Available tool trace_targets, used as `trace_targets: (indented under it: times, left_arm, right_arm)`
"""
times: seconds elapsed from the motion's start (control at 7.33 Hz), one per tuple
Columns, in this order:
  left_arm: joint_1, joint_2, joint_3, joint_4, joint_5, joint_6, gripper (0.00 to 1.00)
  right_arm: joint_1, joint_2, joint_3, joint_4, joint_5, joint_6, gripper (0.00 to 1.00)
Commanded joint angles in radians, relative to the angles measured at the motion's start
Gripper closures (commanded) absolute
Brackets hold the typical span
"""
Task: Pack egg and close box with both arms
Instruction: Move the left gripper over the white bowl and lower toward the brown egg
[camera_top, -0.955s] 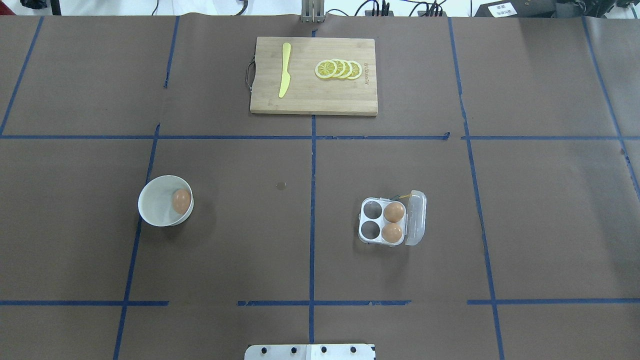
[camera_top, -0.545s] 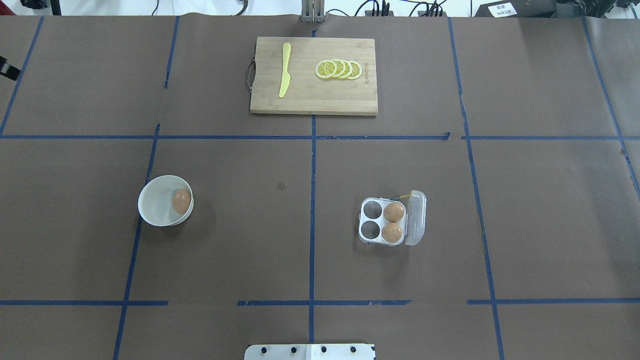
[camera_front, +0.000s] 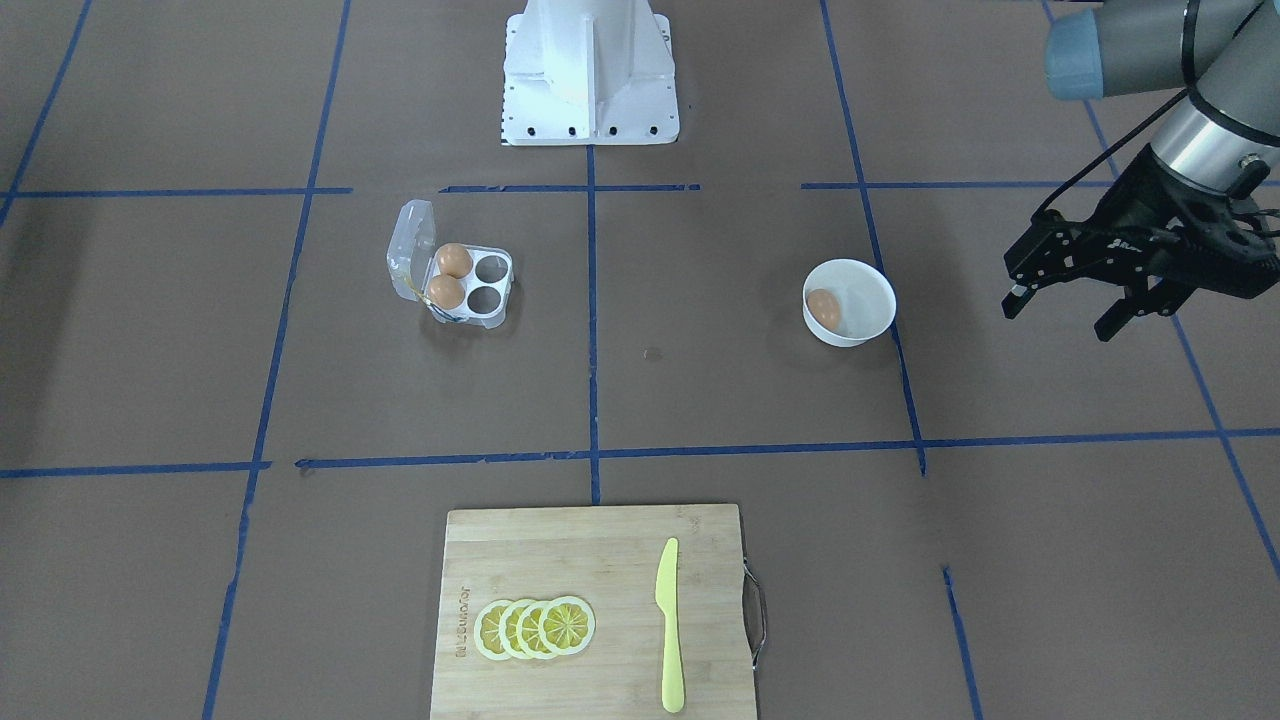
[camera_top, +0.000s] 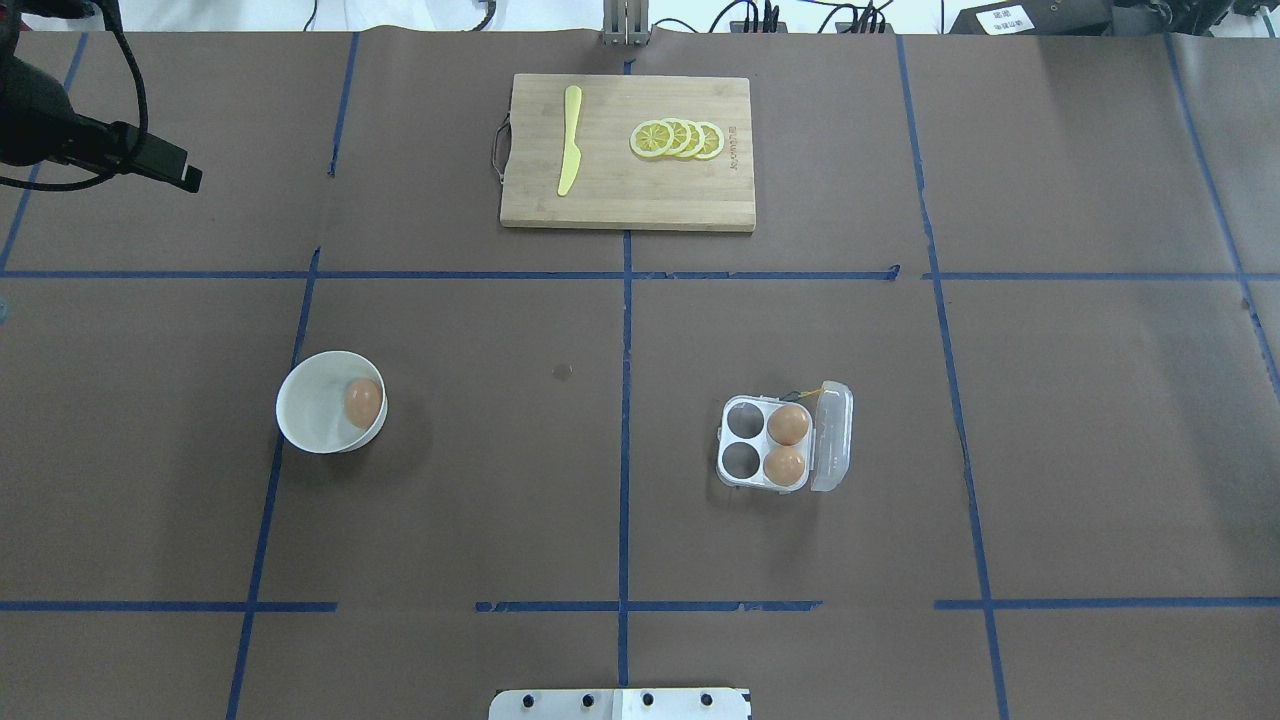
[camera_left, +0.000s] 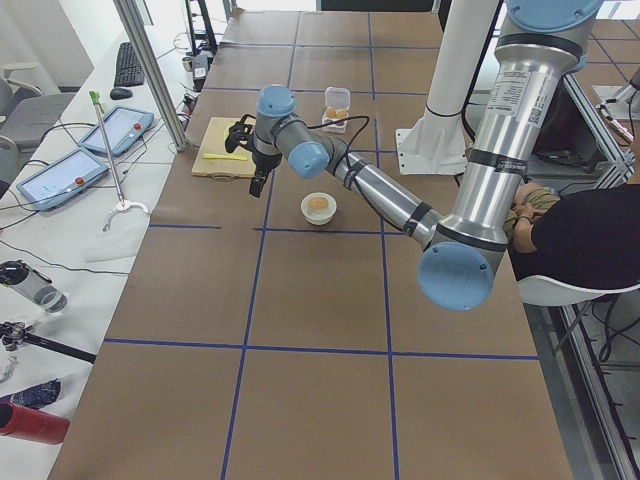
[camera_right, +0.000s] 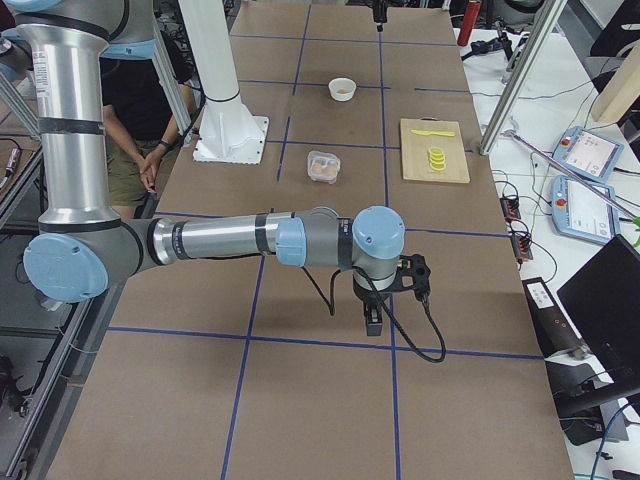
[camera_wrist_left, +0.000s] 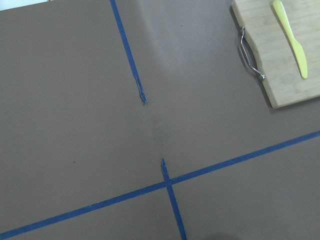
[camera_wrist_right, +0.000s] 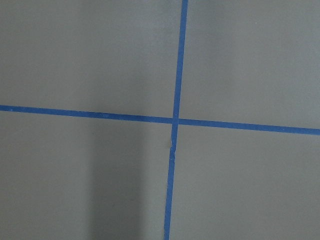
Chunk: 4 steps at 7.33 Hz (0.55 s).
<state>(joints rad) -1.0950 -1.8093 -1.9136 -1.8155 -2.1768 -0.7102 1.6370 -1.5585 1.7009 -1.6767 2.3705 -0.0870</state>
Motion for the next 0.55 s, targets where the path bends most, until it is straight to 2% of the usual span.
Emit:
trace_targets:
  times: [0.0, 0.27, 0.41]
  left_arm:
    - [0.144, 0.011, -0.013, -0.013, 0.043, -0.402, 0.00]
    - [0.291, 0.030, -0.028, -0.007, 0.179, -0.509, 0.00]
    - [0.329, 0.037, -0.031, -0.007, 0.193, -0.544, 0.00]
  right_arm:
    - [0.000, -0.009, -0.004, 0.000, -0.007, 0.000, 0.00]
    - [0.000, -0.008, -0.018, 0.000, -0.002, 0.000, 0.00]
    - [0.000, -0.009, -0.017, -0.001, -0.002, 0.001, 0.00]
